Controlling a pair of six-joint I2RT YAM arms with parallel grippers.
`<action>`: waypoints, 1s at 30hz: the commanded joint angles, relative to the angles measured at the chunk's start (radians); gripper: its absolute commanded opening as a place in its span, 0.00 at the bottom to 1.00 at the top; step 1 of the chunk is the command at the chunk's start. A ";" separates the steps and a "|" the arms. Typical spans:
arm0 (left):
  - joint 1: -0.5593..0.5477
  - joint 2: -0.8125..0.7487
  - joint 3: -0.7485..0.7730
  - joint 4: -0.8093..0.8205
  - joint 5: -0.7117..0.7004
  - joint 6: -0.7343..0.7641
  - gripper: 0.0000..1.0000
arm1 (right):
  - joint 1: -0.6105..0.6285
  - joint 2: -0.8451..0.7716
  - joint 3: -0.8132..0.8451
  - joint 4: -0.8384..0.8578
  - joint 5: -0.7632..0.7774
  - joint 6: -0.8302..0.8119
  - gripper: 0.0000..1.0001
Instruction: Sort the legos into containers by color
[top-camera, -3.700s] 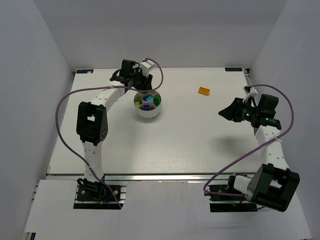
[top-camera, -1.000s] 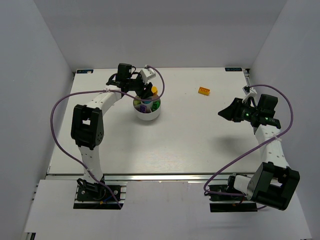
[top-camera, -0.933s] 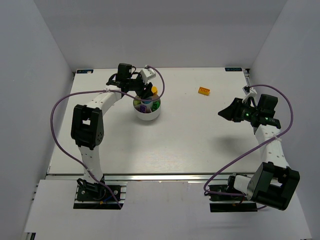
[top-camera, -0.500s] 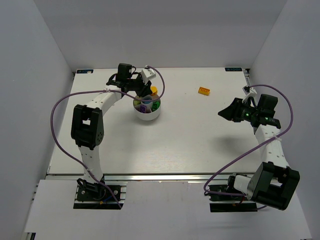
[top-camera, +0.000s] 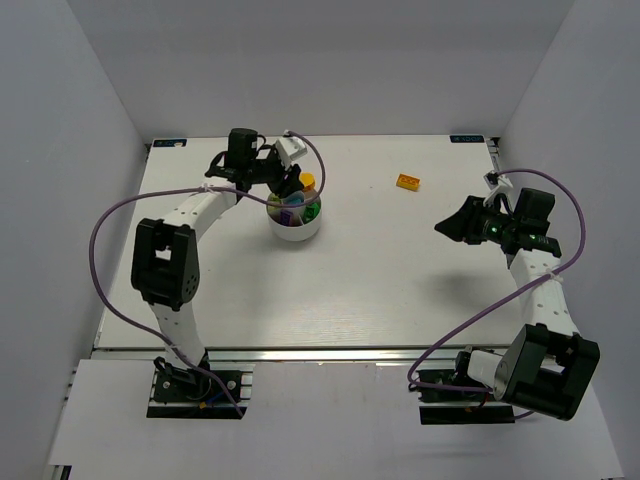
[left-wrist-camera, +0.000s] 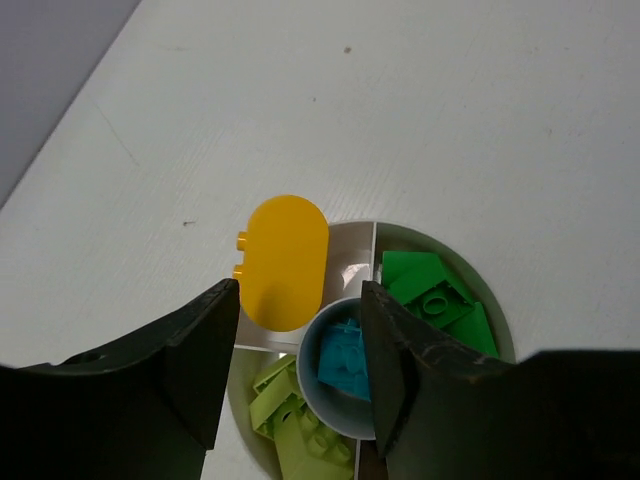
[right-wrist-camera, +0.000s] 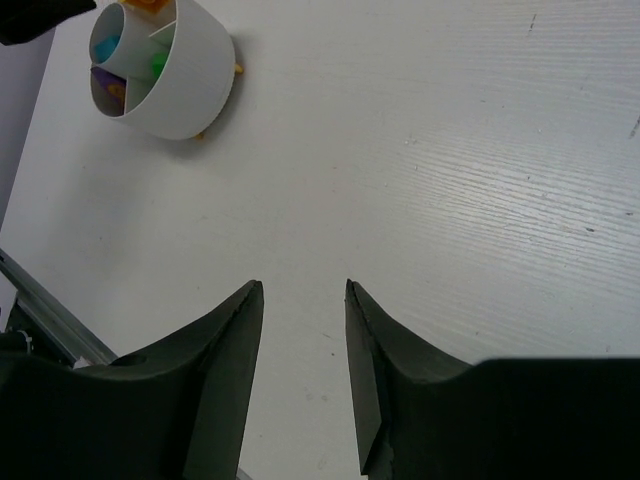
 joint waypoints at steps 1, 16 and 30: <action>0.011 -0.123 -0.011 0.083 -0.002 -0.028 0.62 | 0.014 0.006 0.001 0.023 -0.030 -0.033 0.45; 0.030 -0.464 -0.269 0.184 -0.162 -0.498 0.85 | 0.363 0.456 0.482 -0.086 -0.076 -0.037 0.73; 0.039 -1.074 -0.779 0.166 -0.386 -0.523 0.98 | 0.601 1.116 1.306 -0.065 -0.064 0.247 0.82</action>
